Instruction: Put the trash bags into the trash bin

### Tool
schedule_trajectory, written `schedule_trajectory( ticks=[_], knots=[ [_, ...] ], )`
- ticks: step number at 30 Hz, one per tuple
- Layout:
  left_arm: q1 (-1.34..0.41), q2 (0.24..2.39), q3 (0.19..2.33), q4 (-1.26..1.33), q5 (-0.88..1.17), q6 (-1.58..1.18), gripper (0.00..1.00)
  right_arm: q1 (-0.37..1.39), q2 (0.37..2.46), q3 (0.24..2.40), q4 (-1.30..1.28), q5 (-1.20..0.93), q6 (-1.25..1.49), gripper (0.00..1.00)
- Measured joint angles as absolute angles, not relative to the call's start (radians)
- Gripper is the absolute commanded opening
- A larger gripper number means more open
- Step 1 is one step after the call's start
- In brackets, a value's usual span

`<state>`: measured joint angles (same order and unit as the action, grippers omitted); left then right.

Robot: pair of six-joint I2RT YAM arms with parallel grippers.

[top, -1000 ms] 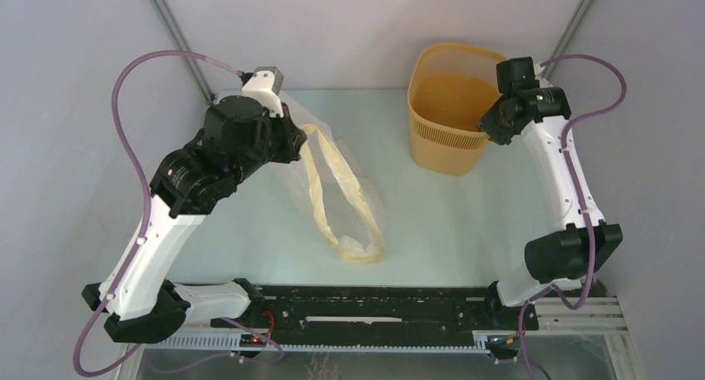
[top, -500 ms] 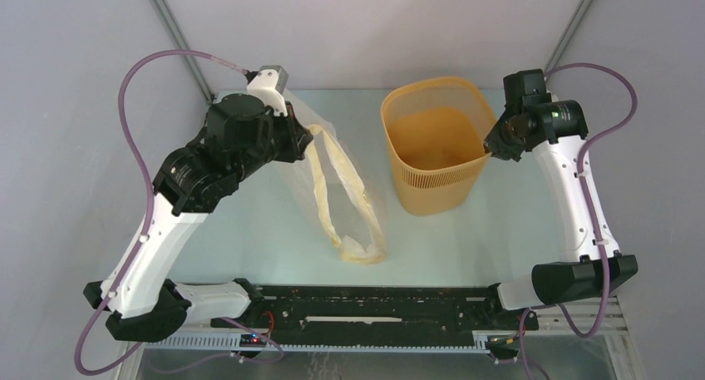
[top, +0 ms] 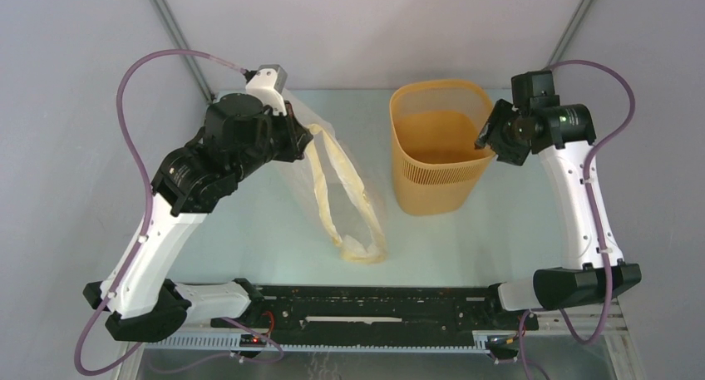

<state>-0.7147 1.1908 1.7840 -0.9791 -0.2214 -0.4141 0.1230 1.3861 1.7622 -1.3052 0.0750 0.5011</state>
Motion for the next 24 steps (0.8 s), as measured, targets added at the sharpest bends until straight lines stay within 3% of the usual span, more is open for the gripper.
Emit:
schedule_trajectory(
  ticks=[3, 10, 17, 24],
  knots=[
    [-0.715, 1.19, 1.795, -0.978, -0.222, -0.419, 0.0, 0.123, 1.356, 1.768, -1.308, 0.062, 0.444, 0.9],
    [-0.715, 1.188, 1.806, -0.976, -0.22, -0.437, 0.0, 0.175, 1.344, 1.905, -1.374, 0.134, 0.353, 0.97],
    [-0.715, 1.189, 1.817, -0.974, -0.221, -0.461, 0.0, 0.528, 1.342, 2.077, -1.392, 0.247, 0.294, 0.99],
    [-0.715, 1.189, 1.864, -0.969, -0.22, -0.484, 0.0, 0.865, 1.362, 1.95, -1.148, 0.145, 0.289, 1.0]
  ],
)
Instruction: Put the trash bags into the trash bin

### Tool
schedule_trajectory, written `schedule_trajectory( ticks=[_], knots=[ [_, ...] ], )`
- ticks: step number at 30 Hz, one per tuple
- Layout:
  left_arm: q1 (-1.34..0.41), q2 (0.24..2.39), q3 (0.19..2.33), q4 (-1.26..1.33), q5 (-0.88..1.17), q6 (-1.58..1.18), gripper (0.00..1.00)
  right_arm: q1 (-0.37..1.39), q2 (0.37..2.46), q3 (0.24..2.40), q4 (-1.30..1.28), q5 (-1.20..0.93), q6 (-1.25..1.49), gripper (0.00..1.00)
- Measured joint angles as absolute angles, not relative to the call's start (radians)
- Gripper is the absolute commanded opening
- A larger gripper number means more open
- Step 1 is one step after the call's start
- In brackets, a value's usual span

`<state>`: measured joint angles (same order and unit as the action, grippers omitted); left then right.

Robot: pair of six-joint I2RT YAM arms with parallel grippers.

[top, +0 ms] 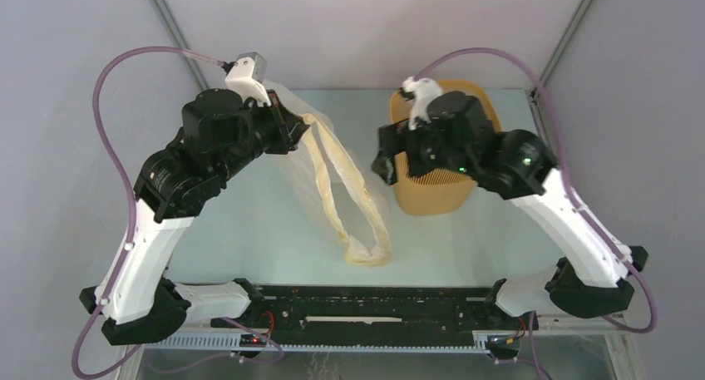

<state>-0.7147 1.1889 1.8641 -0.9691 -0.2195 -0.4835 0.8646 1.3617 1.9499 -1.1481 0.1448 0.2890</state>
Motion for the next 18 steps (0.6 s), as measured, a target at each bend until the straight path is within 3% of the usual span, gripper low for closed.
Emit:
schedule_trajectory(
  ticks=[12, 18],
  knots=[
    [-0.699, 1.207, 1.968, -0.957, -0.22, -0.509, 0.0, 1.129, 1.513, 1.908, -0.862, 0.109, 0.265, 1.0],
    [-0.699, 1.234, 2.038, -0.944, -0.208, -0.524, 0.0, 1.209, 1.501, 1.865, -0.78, 0.26, 0.265, 1.0]
  ],
)
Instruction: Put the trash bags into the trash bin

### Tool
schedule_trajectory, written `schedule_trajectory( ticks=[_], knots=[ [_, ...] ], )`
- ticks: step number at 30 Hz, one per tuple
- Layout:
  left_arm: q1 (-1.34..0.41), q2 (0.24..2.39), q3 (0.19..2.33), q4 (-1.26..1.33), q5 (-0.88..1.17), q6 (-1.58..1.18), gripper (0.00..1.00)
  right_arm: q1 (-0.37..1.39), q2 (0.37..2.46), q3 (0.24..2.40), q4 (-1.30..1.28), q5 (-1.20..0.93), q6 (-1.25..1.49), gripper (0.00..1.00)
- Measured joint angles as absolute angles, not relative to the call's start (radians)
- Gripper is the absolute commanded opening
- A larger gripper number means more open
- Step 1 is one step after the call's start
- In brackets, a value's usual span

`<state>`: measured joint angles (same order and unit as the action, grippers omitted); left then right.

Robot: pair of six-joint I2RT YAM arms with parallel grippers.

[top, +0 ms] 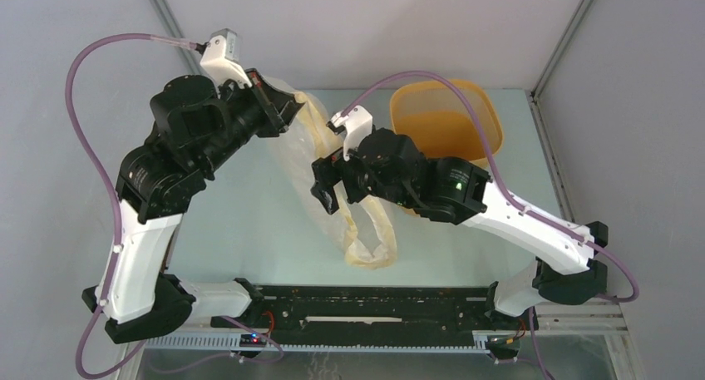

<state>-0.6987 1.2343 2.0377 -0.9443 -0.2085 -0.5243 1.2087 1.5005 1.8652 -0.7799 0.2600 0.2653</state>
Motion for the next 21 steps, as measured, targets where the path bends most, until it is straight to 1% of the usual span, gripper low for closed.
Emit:
schedule_trajectory(
  ticks=[2, 5, 8, 9, 11, 12, 13, 14, 15, 16, 18, 21],
  knots=[
    [-0.699, 1.24, 2.053, -0.944, -0.205, -0.526, 0.0, 1.232, 1.51, 1.865, -0.786, 0.358, 0.264, 0.99],
    [-0.698, 1.241, 2.065, -0.942, -0.205, -0.528, 0.0, 1.249, 1.534, 1.866, -0.799, 0.487, 0.265, 0.91],
    [-0.698, 1.234, 2.069, -0.934, -0.206, -0.528, 0.0, 1.252, 1.549, 1.856, -0.794, 0.556, 0.265, 0.84],
    [-0.698, 1.229, 2.068, -0.924, -0.206, -0.528, 0.0, 1.251, 1.547, 1.844, -0.783, 0.57, 0.263, 0.79],
    [-0.698, 1.214, 2.061, -0.883, -0.204, -0.53, 0.0, 1.252, 1.534, 1.814, -0.748, 0.58, 0.256, 0.64],
    [-0.698, 1.201, 2.052, -0.854, -0.201, -0.535, 0.0, 1.252, 1.526, 1.801, -0.73, 0.581, 0.253, 0.62],
    [-0.698, 1.19, 2.043, -0.83, -0.197, -0.538, 0.0, 1.251, 1.513, 1.782, -0.696, 0.578, 0.246, 0.68],
    [-0.698, 1.174, 2.03, -0.8, -0.196, -0.545, 0.0, 1.25, 1.499, 1.765, -0.664, 0.574, 0.236, 0.78],
    [-0.698, 1.159, 2.019, -0.772, -0.194, -0.551, 0.0, 1.248, 1.483, 1.746, -0.627, 0.569, 0.228, 0.85],
    [-0.698, 1.145, 2.011, -0.747, -0.195, -0.558, 0.0, 1.246, 1.468, 1.731, -0.595, 0.565, 0.226, 0.88],
    [-0.698, 1.126, 2.008, -0.704, -0.199, -0.569, 0.0, 1.243, 1.428, 1.692, -0.524, 0.555, 0.213, 0.88],
    [-0.698, 1.112, 2.008, -0.643, -0.208, -0.587, 0.0, 1.228, 1.389, 1.661, -0.465, 0.539, 0.215, 0.76]
  ],
)
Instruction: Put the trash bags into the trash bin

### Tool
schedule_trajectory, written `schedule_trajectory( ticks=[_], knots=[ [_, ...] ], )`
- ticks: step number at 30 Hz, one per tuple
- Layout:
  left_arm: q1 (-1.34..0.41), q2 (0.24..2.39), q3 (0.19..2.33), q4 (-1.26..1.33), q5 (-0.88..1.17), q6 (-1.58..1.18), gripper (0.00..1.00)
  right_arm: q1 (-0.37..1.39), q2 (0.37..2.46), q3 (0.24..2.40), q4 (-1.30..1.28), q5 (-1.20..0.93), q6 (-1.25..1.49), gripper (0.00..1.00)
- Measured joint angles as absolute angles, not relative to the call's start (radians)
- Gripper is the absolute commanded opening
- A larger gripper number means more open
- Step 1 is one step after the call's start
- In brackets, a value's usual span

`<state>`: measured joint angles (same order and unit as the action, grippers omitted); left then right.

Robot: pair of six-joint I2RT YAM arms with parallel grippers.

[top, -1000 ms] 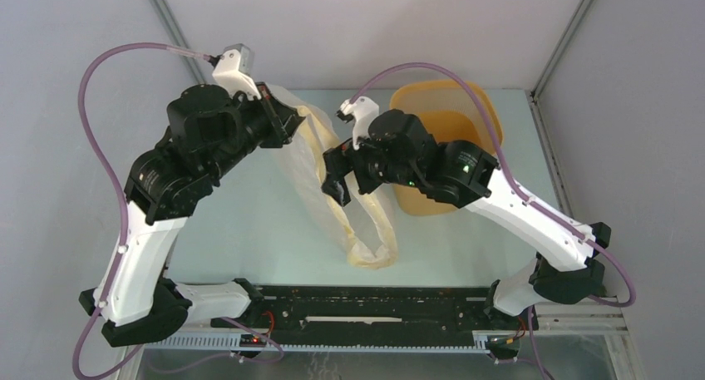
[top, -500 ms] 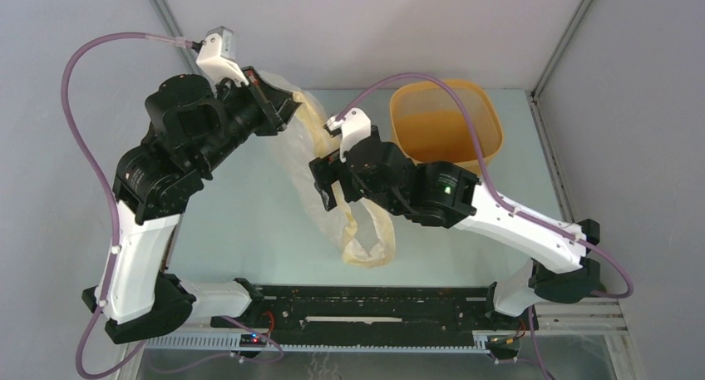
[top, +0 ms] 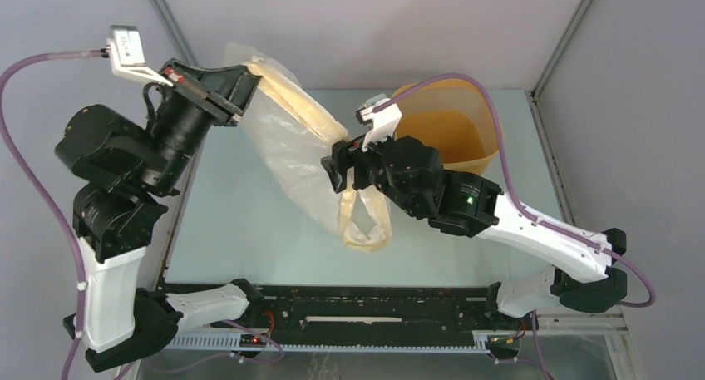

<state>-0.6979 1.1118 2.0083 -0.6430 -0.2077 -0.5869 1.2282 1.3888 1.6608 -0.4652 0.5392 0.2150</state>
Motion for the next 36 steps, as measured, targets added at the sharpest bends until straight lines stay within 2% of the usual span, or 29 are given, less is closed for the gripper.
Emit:
schedule_trajectory(
  ticks=[2, 5, 8, 10, 20, 27, 32, 36],
  knots=[
    [-0.698, 1.105, 2.01, -0.608, -0.208, -0.604, 0.0, 1.209, 1.374, 1.651, -0.444, 0.515, 0.226, 0.66],
    [-0.698, 1.099, 2.011, -0.576, -0.205, -0.628, 0.0, 1.159, 1.366, 1.647, -0.398, 0.466, 0.247, 0.37],
    [-0.698, 1.099, 2.009, -0.563, -0.194, -0.648, 0.0, 1.095, 1.361, 1.647, -0.329, 0.414, 0.286, 0.12],
    [-0.697, 1.098, 2.004, -0.553, -0.159, -0.656, 0.0, 1.055, 1.358, 1.653, -0.297, 0.394, 0.313, 0.0],
    [-0.76, 1.188, 2.003, -0.387, 0.237, -0.743, 0.0, 0.866, 1.308, 1.866, -0.296, 0.382, 0.349, 0.0],
    [-0.877, 1.364, 2.086, -0.353, 0.331, -0.778, 0.0, 0.751, 1.177, 1.935, -0.361, 0.37, 0.318, 0.0],
    [-0.925, 1.473, 2.144, -0.347, 0.353, -0.806, 0.0, 0.674, 1.142, 2.036, -0.507, 0.36, 0.324, 0.0],
    [-0.936, 1.509, 2.149, -0.345, 0.354, -0.823, 0.0, 0.654, 1.093, 2.037, -0.629, 0.338, 0.372, 0.0]
  ],
)
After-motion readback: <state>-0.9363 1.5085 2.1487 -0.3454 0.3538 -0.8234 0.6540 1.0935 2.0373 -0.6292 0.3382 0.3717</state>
